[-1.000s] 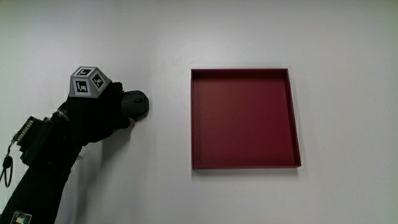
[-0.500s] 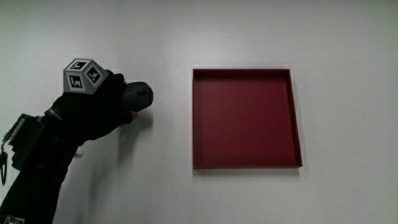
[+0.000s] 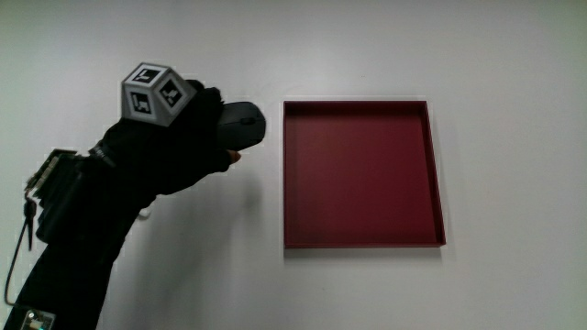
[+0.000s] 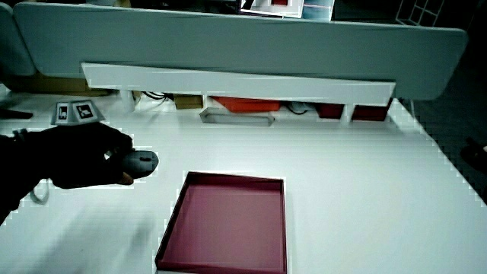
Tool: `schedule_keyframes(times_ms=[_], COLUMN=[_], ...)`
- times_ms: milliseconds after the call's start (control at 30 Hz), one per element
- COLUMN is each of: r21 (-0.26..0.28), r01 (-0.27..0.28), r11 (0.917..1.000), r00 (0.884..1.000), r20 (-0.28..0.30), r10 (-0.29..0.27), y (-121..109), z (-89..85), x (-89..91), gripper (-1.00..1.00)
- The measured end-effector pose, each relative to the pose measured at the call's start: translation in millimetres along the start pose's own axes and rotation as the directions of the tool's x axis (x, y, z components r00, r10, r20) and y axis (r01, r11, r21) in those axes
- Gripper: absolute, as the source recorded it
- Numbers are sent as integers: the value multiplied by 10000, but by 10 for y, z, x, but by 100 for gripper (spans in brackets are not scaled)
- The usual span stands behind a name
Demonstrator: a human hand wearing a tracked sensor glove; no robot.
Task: Pick mouse from desk
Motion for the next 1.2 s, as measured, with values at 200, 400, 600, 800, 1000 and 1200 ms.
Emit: schedule_keyframes(times_ms=[200,400,600,800,1000,1200], r21=[-71,586,587,786,1113,1565], r01=[-196,102,51,206,582,1025], r11=[9998,9982,9983,9967,9921,9823], r00=[9997,9995,9989,9989,9977,9947], r20=[-112,-314,-476,-447,-417,-242], r10=[196,-84,-23,-171,-539,-999], y=[12,20,3,-3,-47,-215], z=[-35,-46,-60,-82,-59,77], x=[24,29,63,44,30,107], gripper=[0,27,67,100,100,100])
